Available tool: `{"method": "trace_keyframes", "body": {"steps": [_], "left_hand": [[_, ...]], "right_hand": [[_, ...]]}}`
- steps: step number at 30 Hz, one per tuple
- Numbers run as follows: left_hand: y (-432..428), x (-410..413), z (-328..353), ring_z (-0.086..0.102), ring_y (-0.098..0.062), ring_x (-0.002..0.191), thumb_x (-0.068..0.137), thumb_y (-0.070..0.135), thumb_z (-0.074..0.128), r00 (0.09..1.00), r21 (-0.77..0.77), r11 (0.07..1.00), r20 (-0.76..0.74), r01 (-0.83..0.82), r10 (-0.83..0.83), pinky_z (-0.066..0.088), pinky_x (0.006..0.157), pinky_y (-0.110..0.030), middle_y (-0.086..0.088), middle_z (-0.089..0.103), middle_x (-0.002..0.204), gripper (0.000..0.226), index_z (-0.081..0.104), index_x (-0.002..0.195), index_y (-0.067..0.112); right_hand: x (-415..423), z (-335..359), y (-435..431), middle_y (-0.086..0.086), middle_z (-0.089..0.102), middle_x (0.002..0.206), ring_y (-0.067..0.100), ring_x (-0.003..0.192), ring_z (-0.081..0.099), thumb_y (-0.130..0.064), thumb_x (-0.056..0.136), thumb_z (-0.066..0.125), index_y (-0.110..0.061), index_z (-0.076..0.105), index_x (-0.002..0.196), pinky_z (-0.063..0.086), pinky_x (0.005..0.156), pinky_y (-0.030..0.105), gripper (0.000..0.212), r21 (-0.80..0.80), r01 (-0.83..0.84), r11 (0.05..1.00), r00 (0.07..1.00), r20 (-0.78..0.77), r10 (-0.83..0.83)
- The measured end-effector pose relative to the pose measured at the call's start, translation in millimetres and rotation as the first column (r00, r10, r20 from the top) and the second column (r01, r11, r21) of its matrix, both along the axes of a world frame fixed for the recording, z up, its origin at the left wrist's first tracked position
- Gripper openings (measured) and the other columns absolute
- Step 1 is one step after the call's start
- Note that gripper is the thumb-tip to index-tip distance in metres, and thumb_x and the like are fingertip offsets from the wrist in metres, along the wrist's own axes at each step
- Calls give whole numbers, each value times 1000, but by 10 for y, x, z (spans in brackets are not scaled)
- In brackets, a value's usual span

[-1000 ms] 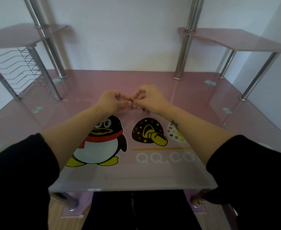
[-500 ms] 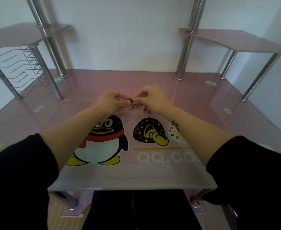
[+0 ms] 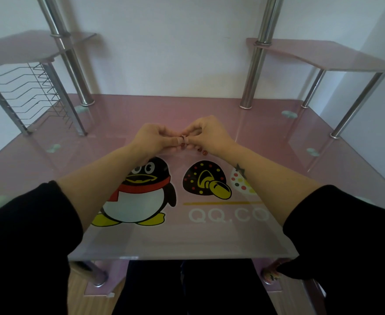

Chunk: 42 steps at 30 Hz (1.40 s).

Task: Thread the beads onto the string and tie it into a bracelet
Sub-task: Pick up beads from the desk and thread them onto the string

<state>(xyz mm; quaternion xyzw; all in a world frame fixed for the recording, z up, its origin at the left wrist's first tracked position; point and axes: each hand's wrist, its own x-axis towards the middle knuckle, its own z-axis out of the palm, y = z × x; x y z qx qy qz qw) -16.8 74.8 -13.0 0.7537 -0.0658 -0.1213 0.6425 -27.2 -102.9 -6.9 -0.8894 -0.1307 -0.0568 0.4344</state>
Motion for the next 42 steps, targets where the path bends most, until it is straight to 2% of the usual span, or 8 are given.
{"method": "trace_keyframes", "body": {"steps": [2, 7, 15, 20, 27, 31, 37, 42], "left_hand": [[-2, -2, 12, 74, -18, 75, 74, 7, 78, 1000, 10, 1000, 1, -3, 3, 57, 62, -18, -11, 76, 79, 17, 71, 88, 0], [-22, -7, 62, 74, -19, 71, 79, 1, 73, 1000, -1, 1000, 17, -24, 24, 57, 60, -19, -11, 75, 74, 14, 67, 92, 0], [-3, 53, 236, 70, -19, 70, 82, 1, 72, 979, 99, 993, 201, -59, 38, 56, 60, -22, -11, 72, 78, 14, 63, 87, 10], [-84, 100, 331, 68, -13, 66, 81, 6, 75, 970, 145, 988, 244, -51, 15, 52, 58, -20, -6, 71, 75, 13, 65, 86, 12], [-90, 124, 264, 68, -10, 62, 83, 11, 74, 932, 186, 971, 354, -150, 77, 53, 57, -19, -5, 70, 74, 11, 64, 82, 16], [-156, 114, 202, 66, -9, 58, 78, 20, 80, 927, 381, 922, 367, -76, -76, 55, 55, -21, -3, 72, 72, 13, 68, 78, 16], [-367, 69, 122, 62, 3, 66, 79, 17, 77, 864, 643, 761, 335, 82, -376, 55, 78, -25, 10, 72, 81, 15, 77, 94, 21], [-469, 44, 94, 70, -19, 68, 81, 14, 74, 839, 707, 698, 310, 111, -448, 59, 70, -28, 8, 69, 73, 17, 77, 97, 18]], "right_hand": [[-7, 19, -1, 16, 73, 82, 1, 58, 65, 0, 79, 72, 1, 69, 103, 56, 59, 17, 24, 4, -45, 999, 999, -8, 45], [8, 51, 20, 17, 73, 79, 16, 65, 69, -4, 80, 73, 0, 70, 100, 59, 67, 27, 20, 55, -35, 998, 999, -36, 37], [60, 106, -1, 8, 70, 103, 21, 59, 67, -2, 85, 67, -3, 65, 110, 51, 47, 18, 26, -78, -27, 997, 997, -79, 21], [19, 192, 31, 8, 72, 89, 17, 61, 69, 7, 86, 58, -7, 56, 115, 56, 57, 26, 33, 362, -103, 927, 944, -259, 206], [33, 188, -45, 18, 67, 76, 15, 53, 66, -5, 90, 63, 1, 60, 97, 55, 51, 22, 9, 346, 112, 932, 948, -319, 4], [37, 150, -145, 8, 64, 62, 8, 43, 57, -6, 87, 66, -3, 64, 87, 48, 42, 18, 4, 273, 171, 947, 956, -280, -92], [9, 116, -232, 6, 63, 61, 4, 36, 51, -9, 86, 67, -9, 66, 81, 38, 36, 16, 6, 240, 201, 950, 955, -265, -135], [6, 109, -263, 6, 62, 61, 5, 38, 51, -8, 87, 66, -7, 67, 82, 38, 37, 16, 5, 261, 192, 946, 954, -276, -118]]}}
